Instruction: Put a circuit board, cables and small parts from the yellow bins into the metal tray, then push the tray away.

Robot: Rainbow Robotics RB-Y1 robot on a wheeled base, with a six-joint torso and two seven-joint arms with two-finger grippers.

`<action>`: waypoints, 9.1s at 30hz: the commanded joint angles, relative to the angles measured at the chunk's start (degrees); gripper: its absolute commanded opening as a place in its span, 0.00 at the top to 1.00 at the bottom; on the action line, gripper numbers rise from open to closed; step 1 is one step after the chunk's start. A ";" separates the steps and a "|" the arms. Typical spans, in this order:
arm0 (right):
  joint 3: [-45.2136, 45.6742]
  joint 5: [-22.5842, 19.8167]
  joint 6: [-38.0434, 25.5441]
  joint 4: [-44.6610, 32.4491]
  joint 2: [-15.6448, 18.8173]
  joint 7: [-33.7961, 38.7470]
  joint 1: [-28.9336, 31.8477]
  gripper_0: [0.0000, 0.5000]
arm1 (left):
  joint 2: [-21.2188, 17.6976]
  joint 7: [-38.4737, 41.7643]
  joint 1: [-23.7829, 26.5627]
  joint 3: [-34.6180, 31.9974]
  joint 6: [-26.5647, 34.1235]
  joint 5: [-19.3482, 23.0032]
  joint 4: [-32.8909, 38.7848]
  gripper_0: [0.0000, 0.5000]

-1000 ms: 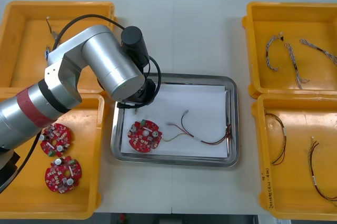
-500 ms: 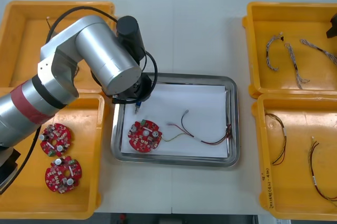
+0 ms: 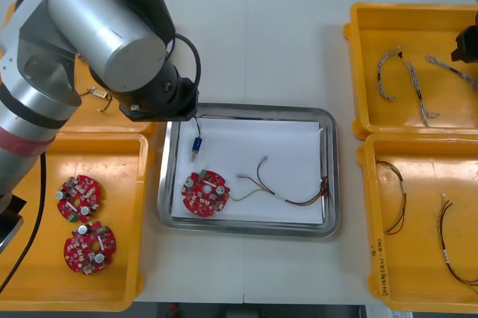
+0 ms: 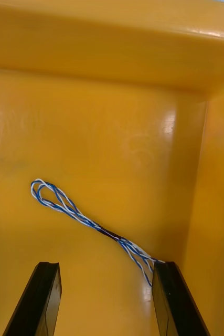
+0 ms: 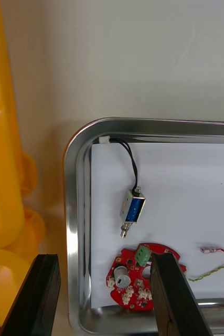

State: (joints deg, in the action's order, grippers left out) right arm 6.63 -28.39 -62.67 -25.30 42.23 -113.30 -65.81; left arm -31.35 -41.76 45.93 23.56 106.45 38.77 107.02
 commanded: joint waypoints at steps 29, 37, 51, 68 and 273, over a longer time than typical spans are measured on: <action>5.42 -0.62 7.22 -0.19 -1.45 -1.31 2.62 0.00 | -5.65 -28.91 2.76 -25.06 3.55 -3.71 -10.60 0.00; 5.50 -2.46 8.09 -0.28 -2.15 -0.34 3.41 0.00 | -5.65 -36.55 6.72 -26.20 3.55 -7.84 -19.22 0.00; 5.94 -5.19 9.76 -0.28 -2.59 0.71 3.41 0.00 | -5.65 -47.36 11.29 -31.21 2.45 -13.99 -32.49 0.00; 6.12 -4.92 14.51 -0.19 -4.79 4.14 3.41 0.00 | -5.65 -52.37 12.52 -31.30 -16.80 -15.31 -46.81 0.00; 7.44 -5.80 4.93 6.40 0.13 -22.05 2.09 0.00 | 3.40 -13.35 2.68 -12.40 1.48 -8.98 -7.18 1.00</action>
State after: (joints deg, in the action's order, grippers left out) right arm 14.99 -33.67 -57.61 -18.66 43.11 -136.04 -60.86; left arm -28.87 -56.51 48.81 10.65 107.85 29.38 97.71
